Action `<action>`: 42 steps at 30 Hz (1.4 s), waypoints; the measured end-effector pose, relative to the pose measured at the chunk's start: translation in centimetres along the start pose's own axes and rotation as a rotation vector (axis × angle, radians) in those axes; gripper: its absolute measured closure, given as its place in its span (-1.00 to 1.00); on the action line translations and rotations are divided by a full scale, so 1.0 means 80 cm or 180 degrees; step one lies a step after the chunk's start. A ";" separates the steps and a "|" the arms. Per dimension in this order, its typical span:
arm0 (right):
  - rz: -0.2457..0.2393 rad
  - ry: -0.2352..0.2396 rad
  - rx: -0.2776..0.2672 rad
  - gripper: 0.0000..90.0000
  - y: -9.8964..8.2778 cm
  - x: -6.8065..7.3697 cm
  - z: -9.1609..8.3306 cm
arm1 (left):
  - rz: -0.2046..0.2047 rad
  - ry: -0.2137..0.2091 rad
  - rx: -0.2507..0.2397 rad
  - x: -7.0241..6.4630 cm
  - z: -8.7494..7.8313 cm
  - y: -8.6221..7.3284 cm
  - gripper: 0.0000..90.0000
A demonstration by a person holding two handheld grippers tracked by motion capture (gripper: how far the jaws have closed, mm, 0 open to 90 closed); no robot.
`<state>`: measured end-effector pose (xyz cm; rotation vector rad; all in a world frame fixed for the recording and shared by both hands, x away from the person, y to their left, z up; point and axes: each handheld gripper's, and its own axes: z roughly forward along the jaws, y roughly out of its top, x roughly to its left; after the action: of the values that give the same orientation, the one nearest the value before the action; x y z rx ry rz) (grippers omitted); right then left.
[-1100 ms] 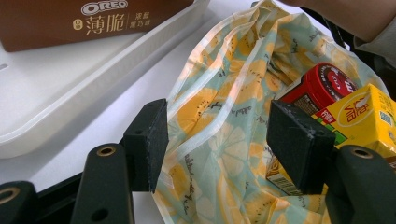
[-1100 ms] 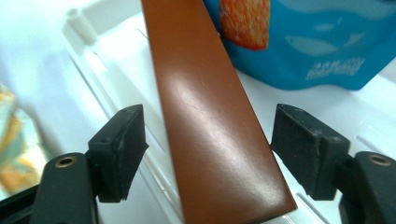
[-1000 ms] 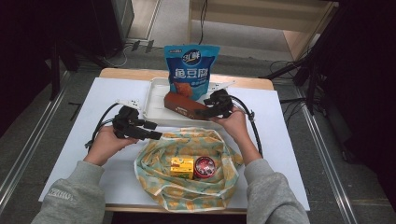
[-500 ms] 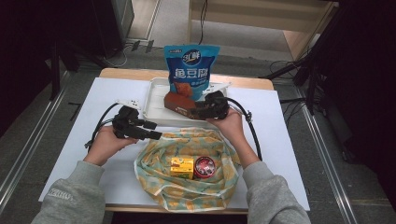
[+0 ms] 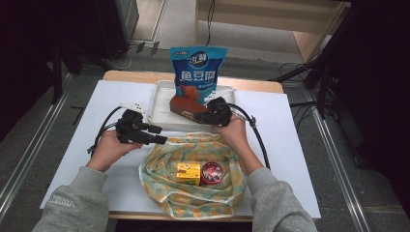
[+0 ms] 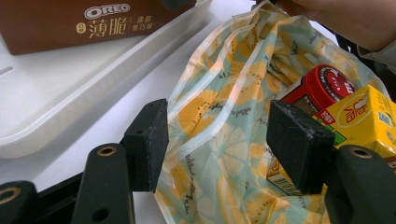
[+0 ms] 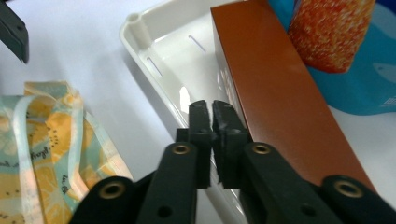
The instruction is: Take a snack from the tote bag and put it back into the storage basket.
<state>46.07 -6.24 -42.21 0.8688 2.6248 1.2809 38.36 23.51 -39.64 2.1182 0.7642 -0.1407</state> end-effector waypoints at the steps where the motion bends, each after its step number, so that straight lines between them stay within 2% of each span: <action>1: -0.0010 -0.0005 0.0033 1.00 0.000 0.000 0.002 | 0.0003 0.0000 0.0001 0.000 0.000 0.000 -0.12; 10: 0.0000 -0.0094 0.0240 1.00 -0.003 -0.008 0.018 | -0.0003 0.0010 -0.0004 -0.001 -0.001 -0.002 -0.12; 17: 0.0058 -0.0159 0.0242 1.00 -0.004 -0.019 0.022 | -0.0007 0.0030 -0.0018 -0.001 -0.004 -0.004 -0.12; 22: 0.0200 -0.0147 0.0210 1.00 -0.007 -0.030 0.025 | -0.0022 0.0023 -0.0025 -0.001 -0.005 -0.006 -0.11; 27: 0.0229 -0.0209 0.0172 1.00 -0.007 -0.033 0.029 | -0.0025 0.0033 -0.0037 -0.001 -0.007 -0.008 -0.11; 36: 0.0172 -0.0228 0.0183 1.00 0.009 -0.034 0.042 | 0.0002 0.0025 -0.0043 -0.002 -0.009 -0.010 -0.11; 39: 0.0218 -0.0237 0.0132 1.00 0.010 -0.038 0.045 | 0.0010 0.0025 -0.0050 -0.003 -0.009 -0.011 -0.11; 42: 0.0247 -0.0271 0.0151 1.00 0.010 -0.041 0.047 | 0.0002 0.0022 -0.0051 -0.003 -0.009 -0.012 -0.11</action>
<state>50.39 -4.97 -44.52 1.0185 2.5891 1.1753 37.51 24.40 -39.75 2.1049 0.7665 -0.1266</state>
